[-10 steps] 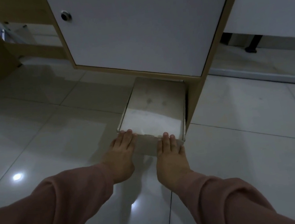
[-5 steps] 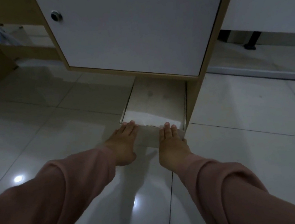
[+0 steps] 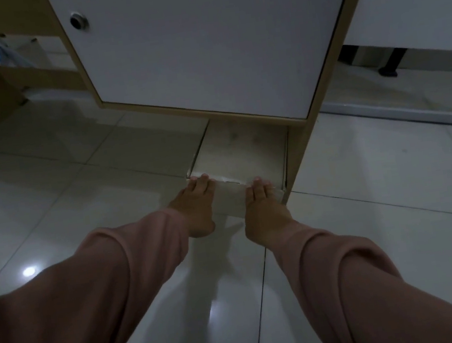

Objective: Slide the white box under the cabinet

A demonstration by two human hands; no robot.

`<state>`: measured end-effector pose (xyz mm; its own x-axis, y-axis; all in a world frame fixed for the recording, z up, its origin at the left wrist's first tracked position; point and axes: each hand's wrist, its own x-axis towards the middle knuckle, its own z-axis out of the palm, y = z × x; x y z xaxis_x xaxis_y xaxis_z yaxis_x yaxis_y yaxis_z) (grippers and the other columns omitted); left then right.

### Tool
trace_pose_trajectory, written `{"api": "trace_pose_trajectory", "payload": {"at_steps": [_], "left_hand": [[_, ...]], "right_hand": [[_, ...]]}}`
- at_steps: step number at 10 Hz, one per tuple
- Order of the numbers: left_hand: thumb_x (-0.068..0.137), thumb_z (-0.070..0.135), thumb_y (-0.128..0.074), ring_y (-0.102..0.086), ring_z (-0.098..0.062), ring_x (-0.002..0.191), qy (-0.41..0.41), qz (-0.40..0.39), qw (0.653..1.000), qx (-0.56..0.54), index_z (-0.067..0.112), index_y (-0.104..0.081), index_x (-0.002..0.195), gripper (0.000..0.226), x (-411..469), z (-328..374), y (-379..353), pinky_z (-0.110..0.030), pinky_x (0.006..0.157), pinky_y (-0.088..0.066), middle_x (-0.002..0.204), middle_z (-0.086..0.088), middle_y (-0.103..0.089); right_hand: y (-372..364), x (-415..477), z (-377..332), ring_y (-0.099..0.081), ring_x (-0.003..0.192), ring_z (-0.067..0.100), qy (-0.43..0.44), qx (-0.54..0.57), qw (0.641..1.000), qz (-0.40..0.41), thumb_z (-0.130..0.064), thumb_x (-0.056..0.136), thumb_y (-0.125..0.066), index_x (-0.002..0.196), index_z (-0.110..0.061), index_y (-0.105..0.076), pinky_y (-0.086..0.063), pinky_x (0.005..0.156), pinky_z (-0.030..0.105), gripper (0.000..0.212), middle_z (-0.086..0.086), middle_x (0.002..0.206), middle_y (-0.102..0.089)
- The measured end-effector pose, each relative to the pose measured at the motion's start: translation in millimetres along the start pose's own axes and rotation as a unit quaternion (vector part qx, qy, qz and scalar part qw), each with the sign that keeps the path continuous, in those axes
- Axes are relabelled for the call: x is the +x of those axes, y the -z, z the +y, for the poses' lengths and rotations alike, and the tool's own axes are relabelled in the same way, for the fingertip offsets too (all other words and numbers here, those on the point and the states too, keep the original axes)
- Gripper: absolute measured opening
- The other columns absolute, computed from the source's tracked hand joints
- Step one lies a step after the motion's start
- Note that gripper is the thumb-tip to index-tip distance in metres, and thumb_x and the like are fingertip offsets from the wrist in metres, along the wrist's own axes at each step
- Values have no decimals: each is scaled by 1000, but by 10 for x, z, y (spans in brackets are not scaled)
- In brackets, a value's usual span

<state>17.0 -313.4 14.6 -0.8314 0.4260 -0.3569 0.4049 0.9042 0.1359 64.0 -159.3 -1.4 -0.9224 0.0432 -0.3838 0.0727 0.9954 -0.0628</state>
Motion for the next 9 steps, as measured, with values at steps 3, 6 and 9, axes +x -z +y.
{"api": "trace_pose_trajectory", "payload": {"at_steps": [3, 6, 9], "left_hand": [[83, 29, -57, 2, -32, 150, 23, 13, 1000, 8, 8, 2, 153, 94, 211, 71, 37, -42, 122, -12, 163, -11, 5], [86, 33, -53, 7, -27, 151, 42, 2, 999, 7, 11, 6, 154, 93, 292, 102, 52, -44, 122, -6, 164, -8, 12], [87, 34, -51, 9, -25, 151, 40, -41, 998, 39, 17, 3, 154, 88, 39, 67, -120, -47, 122, -5, 163, -1, 16]], "right_hand": [[64, 257, 95, 10, 146, 39, 11, -58, 998, -26, -21, 93, -38, 148, 3, 9, -22, 118, 51, 76, 21, 158, 16], [225, 212, 122, 15, 145, 41, 19, -68, 996, -45, -22, 95, -36, 147, 4, 9, 0, 122, 46, 74, 23, 157, 20], [123, -32, 238, 8, 148, 33, 43, 38, 997, -57, -26, 96, -44, 149, 1, -1, -10, 123, 41, 74, 19, 159, 14]]}}
